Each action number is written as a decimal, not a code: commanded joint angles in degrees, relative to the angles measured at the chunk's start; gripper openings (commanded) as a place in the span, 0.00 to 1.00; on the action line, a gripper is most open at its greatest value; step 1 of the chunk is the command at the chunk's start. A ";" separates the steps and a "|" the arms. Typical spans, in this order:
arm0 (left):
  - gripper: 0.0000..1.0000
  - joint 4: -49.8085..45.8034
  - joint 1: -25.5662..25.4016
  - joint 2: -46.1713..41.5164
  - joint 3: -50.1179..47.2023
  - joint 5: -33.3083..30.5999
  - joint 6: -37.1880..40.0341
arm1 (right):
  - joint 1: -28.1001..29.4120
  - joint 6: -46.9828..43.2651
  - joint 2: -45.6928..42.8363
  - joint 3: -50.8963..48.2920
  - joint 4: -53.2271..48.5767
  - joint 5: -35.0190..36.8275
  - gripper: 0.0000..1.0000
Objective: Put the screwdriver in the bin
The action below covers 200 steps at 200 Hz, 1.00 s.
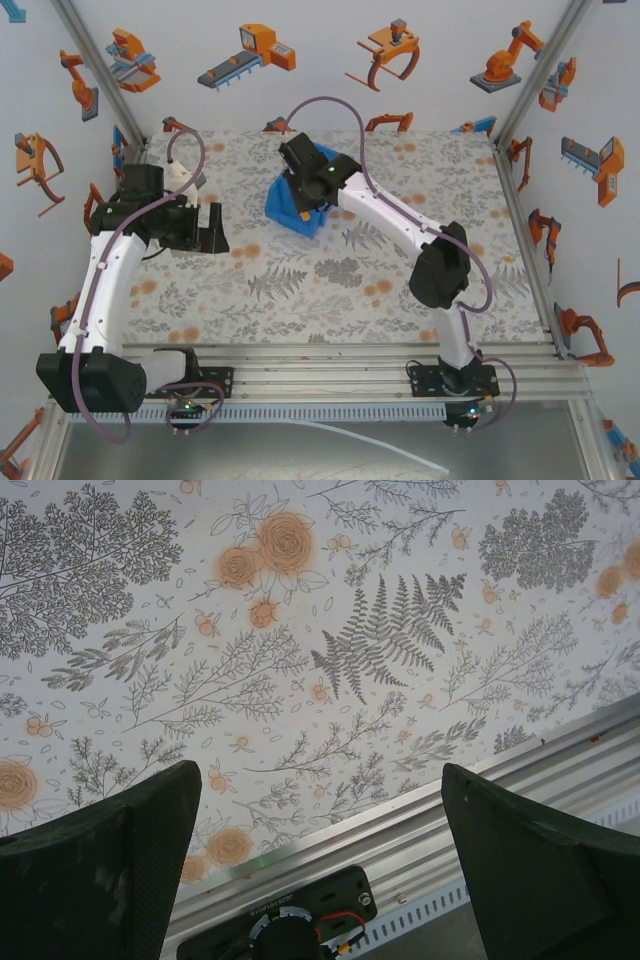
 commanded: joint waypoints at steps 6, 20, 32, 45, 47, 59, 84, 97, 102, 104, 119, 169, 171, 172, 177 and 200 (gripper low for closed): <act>0.97 0.06 0.56 -1.52 -0.42 1.57 -0.84 | -1.49 0.54 2.81 6.09 -1.20 2.13 0.21; 0.97 0.12 0.50 -1.51 -0.47 1.76 -0.99 | -2.31 1.36 4.45 7.99 -1.14 2.54 0.21; 0.97 0.12 0.58 -1.37 -0.34 1.95 -1.07 | -3.01 2.37 5.56 9.17 -1.06 2.90 0.22; 0.97 0.09 0.66 -1.27 -0.25 2.16 -1.28 | -3.75 3.61 6.32 9.30 0.22 2.87 0.21; 0.97 0.09 0.71 -1.21 -0.25 2.19 -1.29 | -3.91 3.83 6.39 9.36 0.43 2.90 0.21; 0.97 0.12 0.77 -1.18 -0.08 2.42 -1.39 | -4.63 5.27 6.95 9.31 1.34 2.91 0.22; 0.97 0.12 0.98 -1.43 -0.21 2.56 -1.51 | -6.28 8.46 7.94 8.73 3.34 2.60 0.21; 0.97 0.13 1.09 -1.73 -0.46 2.65 -1.55 | -6.80 9.64 8.03 7.71 5.01 2.19 0.22; 0.97 0.10 1.12 -1.80 -0.42 2.66 -1.56 | -6.90 9.72 8.10 7.56 5.69 2.33 0.21; 0.97 0.09 1.11 -1.80 -0.47 2.65 -1.49 | -6.89 9.75 8.11 7.59 5.89 2.41 0.22; 0.97 0.18 1.20 -2.04 -0.76 2.65 -1.56 | -7.08 10.09 9.00 8.81 6.15 2.71 0.21; 0.97 0.45 1.29 -2.27 -0.79 2.86 -1.57 | -8.21 12.98 12.89 12.10 6.14 0.39 0.21; 0.97 0.46 1.29 -2.23 -0.78 2.87 -1.56 | -8.23 13.09 13.00 12.15 6.16 0.30 0.21; 0.97 0.49 1.33 -2.22 -0.78 2.89 -1.61 | -8.22 13.11 13.06 12.17 6.16 0.24 0.21; 0.97 0.45 1.29 -2.29 -0.78 2.91 -1.61 | -8.21 13.28 13.38 12.32 6.15 0.09 0.21; 0.97 0.56 1.40 -2.31 -0.86 3.12 -1.70 | -8.21 14.67 14.24 12.29 6.35 -0.90 0.21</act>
